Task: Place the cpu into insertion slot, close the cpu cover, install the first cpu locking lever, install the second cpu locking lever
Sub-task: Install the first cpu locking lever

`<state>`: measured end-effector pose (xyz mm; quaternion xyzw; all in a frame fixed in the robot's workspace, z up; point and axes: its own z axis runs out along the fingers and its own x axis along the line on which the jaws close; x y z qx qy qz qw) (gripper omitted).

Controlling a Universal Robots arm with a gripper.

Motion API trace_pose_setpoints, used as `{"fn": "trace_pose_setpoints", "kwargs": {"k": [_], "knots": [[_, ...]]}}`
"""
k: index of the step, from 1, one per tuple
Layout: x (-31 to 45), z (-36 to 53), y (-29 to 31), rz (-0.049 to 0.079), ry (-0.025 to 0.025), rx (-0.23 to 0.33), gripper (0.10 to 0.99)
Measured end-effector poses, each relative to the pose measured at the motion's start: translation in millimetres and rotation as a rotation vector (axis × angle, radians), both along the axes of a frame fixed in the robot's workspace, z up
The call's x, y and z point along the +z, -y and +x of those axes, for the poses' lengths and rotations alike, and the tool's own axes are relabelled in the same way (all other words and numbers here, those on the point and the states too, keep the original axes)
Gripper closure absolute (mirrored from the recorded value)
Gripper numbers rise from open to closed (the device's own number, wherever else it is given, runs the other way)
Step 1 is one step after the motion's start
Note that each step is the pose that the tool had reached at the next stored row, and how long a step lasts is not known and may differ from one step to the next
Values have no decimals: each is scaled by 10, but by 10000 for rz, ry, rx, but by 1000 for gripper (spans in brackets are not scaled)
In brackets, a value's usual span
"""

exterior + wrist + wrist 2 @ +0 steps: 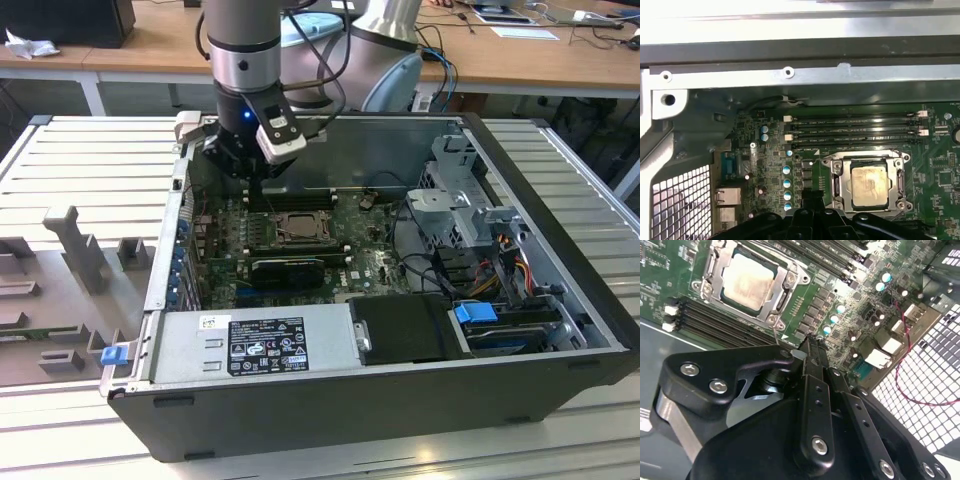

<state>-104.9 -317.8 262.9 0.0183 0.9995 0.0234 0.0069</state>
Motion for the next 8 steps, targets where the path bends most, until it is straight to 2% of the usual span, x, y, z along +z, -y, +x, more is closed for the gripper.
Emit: {"fn": "trace_pose_setpoints", "kwargs": {"k": [4,8], "knots": [[-36,-37,-35,22,-1,151,980],[-59,-53,-139,22,0,387,980]]}}
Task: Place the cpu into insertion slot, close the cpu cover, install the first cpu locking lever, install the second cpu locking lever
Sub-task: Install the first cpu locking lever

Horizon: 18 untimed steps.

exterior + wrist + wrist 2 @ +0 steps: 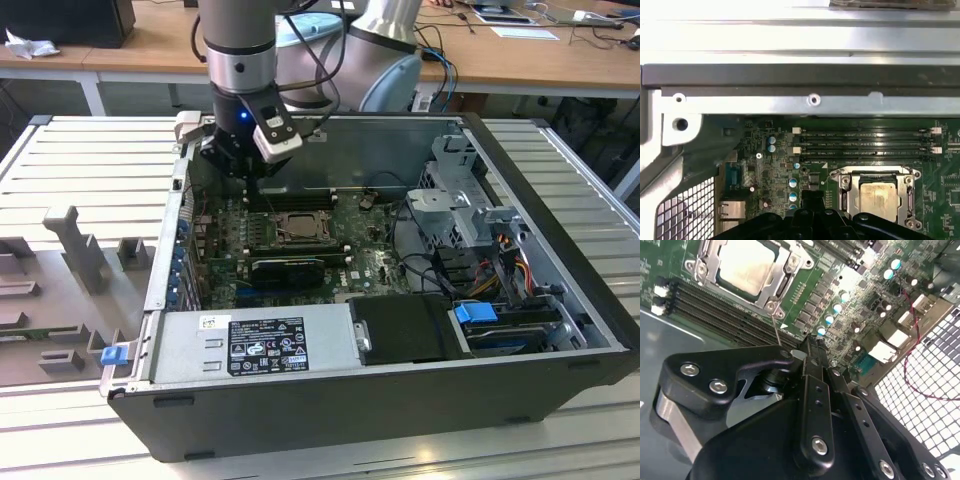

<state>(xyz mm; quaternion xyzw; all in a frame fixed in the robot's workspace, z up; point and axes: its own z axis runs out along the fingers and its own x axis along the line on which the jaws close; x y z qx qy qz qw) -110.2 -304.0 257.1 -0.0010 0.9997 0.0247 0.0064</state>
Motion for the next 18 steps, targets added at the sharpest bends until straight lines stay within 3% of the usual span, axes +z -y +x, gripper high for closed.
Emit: {"fn": "trace_pose_setpoints", "kwargs": {"k": [3,5,18], "knots": [[-4,-12,-81,1,0,143,980],[-4,-13,-97,0,0,163,980],[-11,75,-100,-10,0,166,980]]}}
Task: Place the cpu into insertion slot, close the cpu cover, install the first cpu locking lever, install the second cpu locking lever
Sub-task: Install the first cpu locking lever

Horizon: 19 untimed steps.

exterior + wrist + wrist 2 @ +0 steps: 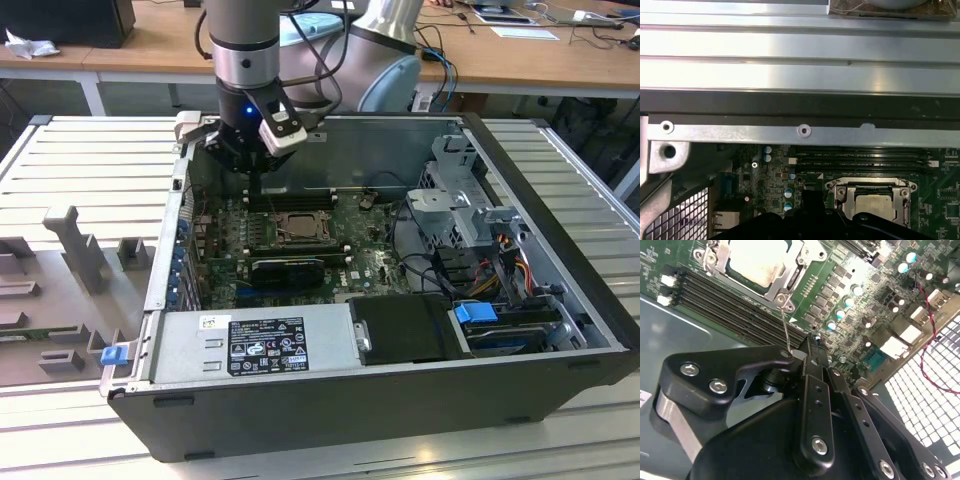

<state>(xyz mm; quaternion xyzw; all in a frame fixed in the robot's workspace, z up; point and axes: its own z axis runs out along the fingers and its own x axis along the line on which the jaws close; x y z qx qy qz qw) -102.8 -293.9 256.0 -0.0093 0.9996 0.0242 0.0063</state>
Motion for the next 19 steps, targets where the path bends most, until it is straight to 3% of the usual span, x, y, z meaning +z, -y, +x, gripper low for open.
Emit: {"fn": "trace_pose_setpoints", "kwargs": {"k": [13,19], "knots": [[-10,133,0,-1,0,0,980],[-24,296,0,-1,0,-1,980]]}}
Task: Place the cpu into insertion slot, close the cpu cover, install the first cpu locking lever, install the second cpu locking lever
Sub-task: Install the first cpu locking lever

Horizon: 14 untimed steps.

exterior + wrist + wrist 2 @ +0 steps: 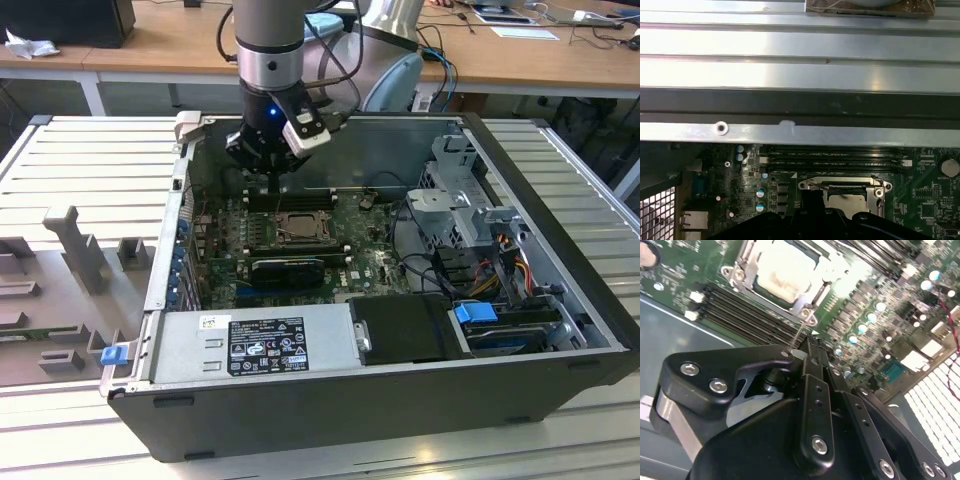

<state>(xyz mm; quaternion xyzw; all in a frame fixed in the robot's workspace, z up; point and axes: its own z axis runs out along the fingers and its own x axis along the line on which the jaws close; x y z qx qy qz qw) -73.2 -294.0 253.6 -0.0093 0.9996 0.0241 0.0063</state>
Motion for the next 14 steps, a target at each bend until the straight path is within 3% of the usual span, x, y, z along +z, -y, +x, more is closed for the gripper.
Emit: {"fn": "trace_pose_setpoints", "kwargs": {"k": [6,8,9,11,14], "knots": [[-17,77,0,33,-1,1,980],[-20,78,0,182,0,1,980],[-23,78,0,349,0,1,980],[-27,78,1,528,1,1,980],[-41,86,1,560,0,2,980]]}}
